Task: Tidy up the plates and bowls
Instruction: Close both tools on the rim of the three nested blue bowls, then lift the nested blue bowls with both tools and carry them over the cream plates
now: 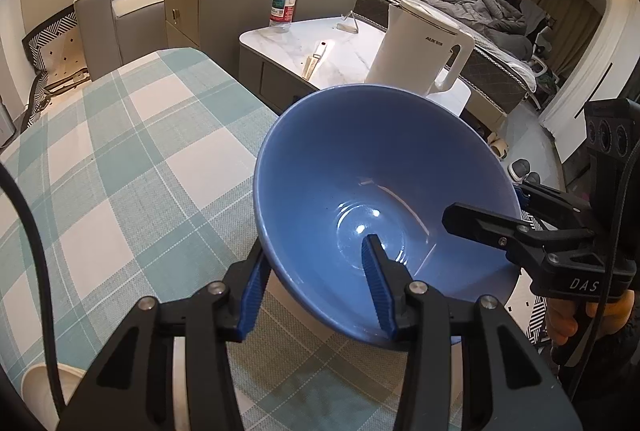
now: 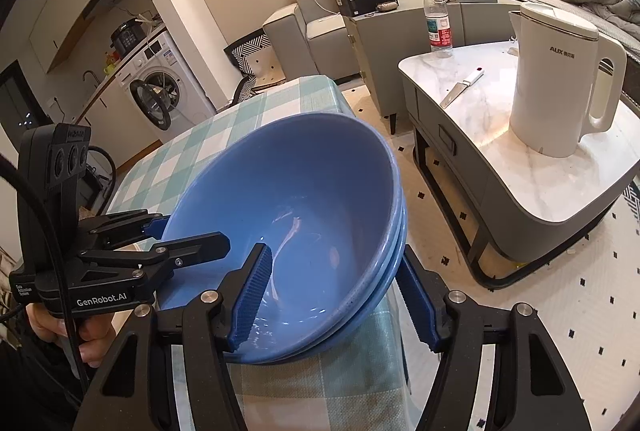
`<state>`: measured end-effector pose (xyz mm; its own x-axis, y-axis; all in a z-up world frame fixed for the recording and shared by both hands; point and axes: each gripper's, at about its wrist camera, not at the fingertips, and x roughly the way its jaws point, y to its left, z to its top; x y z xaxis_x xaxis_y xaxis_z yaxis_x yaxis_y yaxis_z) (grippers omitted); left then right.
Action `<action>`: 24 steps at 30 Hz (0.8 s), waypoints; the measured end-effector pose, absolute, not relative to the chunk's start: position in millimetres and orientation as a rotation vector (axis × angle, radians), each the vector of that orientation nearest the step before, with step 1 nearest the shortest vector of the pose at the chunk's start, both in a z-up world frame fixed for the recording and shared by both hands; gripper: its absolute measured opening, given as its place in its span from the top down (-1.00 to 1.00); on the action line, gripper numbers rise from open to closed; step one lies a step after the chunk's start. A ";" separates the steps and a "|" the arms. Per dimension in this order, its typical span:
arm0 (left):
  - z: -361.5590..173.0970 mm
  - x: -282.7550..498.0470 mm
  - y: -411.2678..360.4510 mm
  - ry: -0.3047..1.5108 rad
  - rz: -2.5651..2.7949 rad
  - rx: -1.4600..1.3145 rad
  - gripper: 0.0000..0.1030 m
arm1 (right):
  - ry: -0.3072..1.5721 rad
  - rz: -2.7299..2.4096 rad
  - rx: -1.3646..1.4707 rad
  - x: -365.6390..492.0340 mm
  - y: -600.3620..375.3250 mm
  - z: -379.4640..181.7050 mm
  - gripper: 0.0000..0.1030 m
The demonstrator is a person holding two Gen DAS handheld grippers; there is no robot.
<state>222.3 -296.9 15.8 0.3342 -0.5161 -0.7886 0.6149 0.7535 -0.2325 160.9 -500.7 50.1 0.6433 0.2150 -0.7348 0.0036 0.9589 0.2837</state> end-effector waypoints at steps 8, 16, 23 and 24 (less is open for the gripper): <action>21.2 216.8 -293.0 0.963 -0.747 0.112 0.12 | 0.849 0.116 0.250 154.0 -496.8 58.2 -0.27; 32.0 210.7 -283.5 0.936 -0.742 0.102 0.12 | 0.825 0.124 0.224 147.2 -487.3 70.3 -0.27; 43.2 203.4 -269.1 0.907 -0.725 0.094 0.12 | 0.805 0.143 0.205 142.9 -476.4 79.3 -0.27; 45.1 202.3 -267.2 0.903 -0.722 0.093 0.12 | 0.802 0.146 0.202 142.0 -474.2 80.9 -0.27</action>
<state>202.3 -267.2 45.1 0.4029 -0.5333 -0.7438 0.6084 0.7632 -0.2177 142.0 -474.2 80.9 0.6864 0.2062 -0.6973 -0.0531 0.9706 0.2347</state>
